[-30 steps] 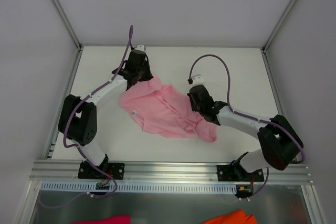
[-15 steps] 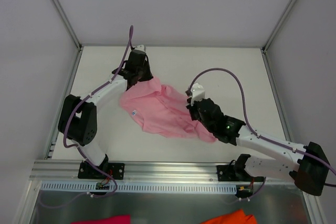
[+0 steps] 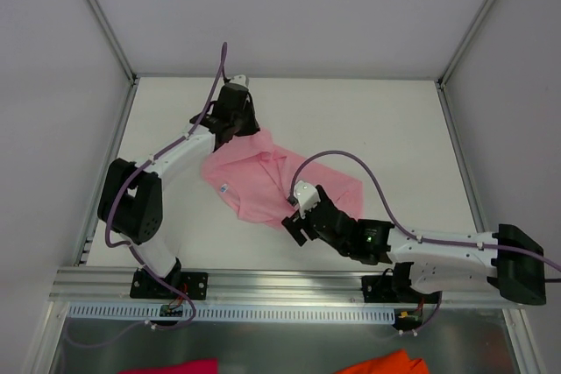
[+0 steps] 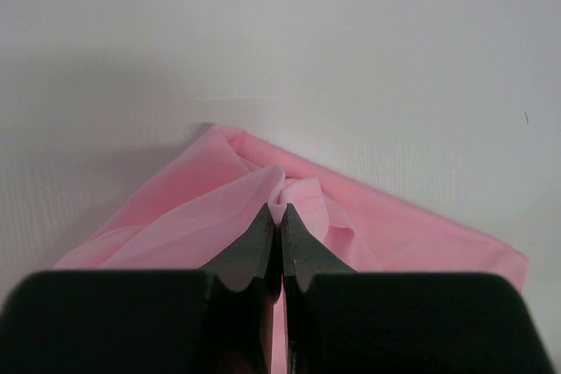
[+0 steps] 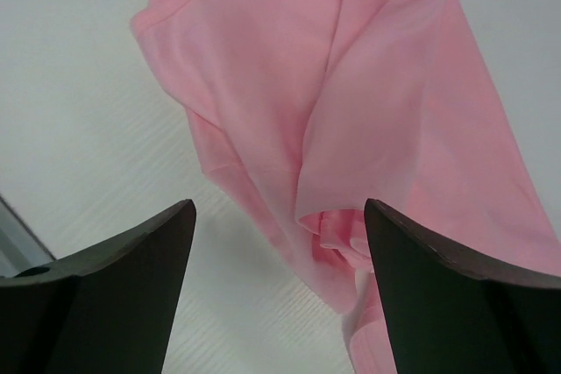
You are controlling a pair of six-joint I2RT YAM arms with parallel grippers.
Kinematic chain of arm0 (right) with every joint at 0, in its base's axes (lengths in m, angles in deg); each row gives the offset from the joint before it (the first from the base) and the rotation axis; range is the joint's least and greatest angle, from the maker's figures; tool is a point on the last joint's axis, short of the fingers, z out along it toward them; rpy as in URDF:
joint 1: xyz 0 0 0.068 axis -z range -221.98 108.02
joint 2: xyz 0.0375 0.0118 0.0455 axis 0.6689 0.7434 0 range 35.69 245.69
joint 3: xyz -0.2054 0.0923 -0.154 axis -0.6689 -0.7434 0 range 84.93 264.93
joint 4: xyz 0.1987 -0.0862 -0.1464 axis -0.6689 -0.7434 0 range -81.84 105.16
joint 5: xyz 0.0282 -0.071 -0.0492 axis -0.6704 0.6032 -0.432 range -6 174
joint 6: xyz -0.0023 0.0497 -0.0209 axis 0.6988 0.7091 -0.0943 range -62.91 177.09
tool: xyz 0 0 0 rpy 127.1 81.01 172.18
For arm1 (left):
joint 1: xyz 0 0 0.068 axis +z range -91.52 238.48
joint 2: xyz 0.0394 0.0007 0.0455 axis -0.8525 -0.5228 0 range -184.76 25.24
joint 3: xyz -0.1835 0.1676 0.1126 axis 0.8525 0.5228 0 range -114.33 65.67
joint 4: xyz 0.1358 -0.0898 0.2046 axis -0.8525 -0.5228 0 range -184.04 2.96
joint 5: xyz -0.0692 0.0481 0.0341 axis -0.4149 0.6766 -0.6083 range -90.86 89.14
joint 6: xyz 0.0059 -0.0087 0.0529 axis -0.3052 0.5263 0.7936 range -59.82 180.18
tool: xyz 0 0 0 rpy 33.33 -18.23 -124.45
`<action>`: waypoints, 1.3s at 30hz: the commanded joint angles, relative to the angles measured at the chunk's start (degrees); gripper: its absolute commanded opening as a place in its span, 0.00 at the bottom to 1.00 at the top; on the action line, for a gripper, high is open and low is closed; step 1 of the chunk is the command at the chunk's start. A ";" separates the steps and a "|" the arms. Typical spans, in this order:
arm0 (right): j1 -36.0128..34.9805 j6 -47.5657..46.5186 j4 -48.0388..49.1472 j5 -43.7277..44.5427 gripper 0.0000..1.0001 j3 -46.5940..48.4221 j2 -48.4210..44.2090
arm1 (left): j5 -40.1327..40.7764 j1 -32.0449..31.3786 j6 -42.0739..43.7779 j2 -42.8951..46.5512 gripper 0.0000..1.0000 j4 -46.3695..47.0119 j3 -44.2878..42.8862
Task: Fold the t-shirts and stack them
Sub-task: Flatten out the tshirt
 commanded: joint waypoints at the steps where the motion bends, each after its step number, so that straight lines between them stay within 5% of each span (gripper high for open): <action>1: -0.53 4.26 1.68 9.40 0.82 3.65 3.92 | -0.76 -0.48 0.42 0.51 0.00 0.58 -2.60; 5: -0.44 13.29 0.18 18.19 0.73 3.74 5.69 | -0.41 -0.48 0.68 0.68 0.00 0.49 -2.42; 10: -0.70 22.10 0.27 25.40 0.66 -0.56 -3.33 | -0.58 -0.48 0.59 0.33 0.00 0.58 -2.42; 18: -0.27 40.35 -20.44 34.71 0.66 1.27 -16.54 | -0.93 -0.74 0.42 0.59 0.00 0.58 -2.60; 20: 0.26 45.91 -21.62 33.94 0.66 0.67 -18.64 | -0.93 -0.83 0.42 0.68 0.00 0.49 -2.60; 32: 6.14 45.66 -3.26 9.53 0.66 -8.21 -22.53 | -0.76 -1.10 0.42 1.21 0.00 0.84 -1.63; 39: 9.21 45.92 1.41 5.91 0.65 -9.53 -18.22 | -0.23 -1.10 0.68 1.12 0.00 0.76 -1.54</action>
